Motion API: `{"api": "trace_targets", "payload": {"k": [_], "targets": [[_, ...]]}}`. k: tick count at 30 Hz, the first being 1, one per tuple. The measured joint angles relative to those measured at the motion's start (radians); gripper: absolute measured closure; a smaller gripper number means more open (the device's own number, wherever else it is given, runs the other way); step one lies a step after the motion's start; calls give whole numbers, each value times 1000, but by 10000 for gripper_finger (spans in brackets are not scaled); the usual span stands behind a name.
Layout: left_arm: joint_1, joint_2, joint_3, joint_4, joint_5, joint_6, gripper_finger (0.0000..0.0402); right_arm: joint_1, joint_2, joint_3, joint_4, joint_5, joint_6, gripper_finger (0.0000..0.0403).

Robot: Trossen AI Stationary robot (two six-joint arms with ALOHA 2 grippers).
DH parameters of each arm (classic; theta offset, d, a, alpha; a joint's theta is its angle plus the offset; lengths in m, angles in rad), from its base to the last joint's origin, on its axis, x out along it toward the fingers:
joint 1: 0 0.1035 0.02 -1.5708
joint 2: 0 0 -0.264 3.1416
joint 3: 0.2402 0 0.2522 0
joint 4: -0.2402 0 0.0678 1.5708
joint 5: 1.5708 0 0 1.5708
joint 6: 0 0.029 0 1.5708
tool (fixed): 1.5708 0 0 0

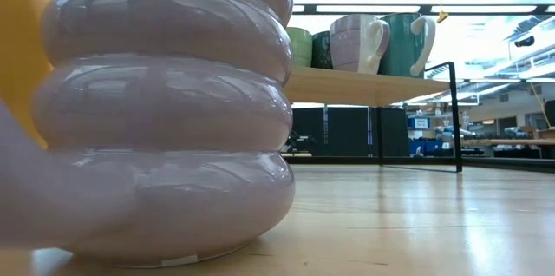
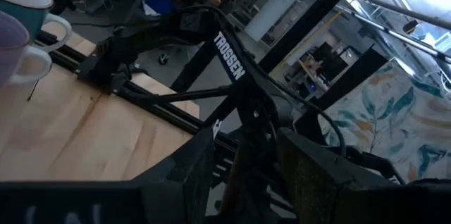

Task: Place coffee mugs
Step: Put the violet mug on the shelf

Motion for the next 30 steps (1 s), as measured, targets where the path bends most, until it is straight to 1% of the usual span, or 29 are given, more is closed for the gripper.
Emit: {"api": "trace_targets", "payload": {"k": [5, 7, 10, 14, 20, 27, 30], "targets": [[-1, 0, 0, -20, 0, 2, 237, 2, 33, 0, 1, 10, -51, 153], [-1, 1, 0, -29, 0, 2, 237, 3, 51, 0, -2, 22, -70, 142], [-1, 1, 0, -39, 0, 3, 237, 4, 82, 0, -10, 30, -111, 142], [-1, 1, 0, -65, 0, 3, 237, 4, 111, 0, -12, 56, -151, 163], [-1, 1, 0, -104, 0, 3, 237, 4, 124, -2, -9, 145, -185, 209], [-1, 1, 0, -113, 0, 16, 237, -4, 144, -17, -3, 123, -192, 269], [-1, -4, 0, -114, 0, 21, 237, -4, 144, -19, -36, 121, -192, 296]]}}
